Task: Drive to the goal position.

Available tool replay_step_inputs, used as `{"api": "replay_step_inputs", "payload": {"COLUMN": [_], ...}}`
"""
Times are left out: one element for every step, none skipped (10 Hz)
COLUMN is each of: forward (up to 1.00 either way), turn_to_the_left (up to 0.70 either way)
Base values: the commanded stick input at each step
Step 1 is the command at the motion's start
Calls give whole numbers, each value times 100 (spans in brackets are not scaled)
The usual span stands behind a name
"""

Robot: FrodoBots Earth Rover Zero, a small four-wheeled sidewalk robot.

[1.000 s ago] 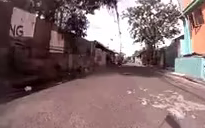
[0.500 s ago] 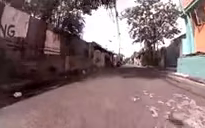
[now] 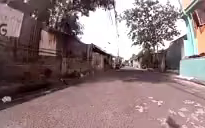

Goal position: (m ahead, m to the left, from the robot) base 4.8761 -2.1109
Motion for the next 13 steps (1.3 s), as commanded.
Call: {"api": "replay_step_inputs", "payload": {"forward": [70,70,70,70,70,70,70,70,70,70,70,70,70], "turn_to_the_left": [-17,-2,0,0,0,0,0,0,0,0,-6,-1,0]}}
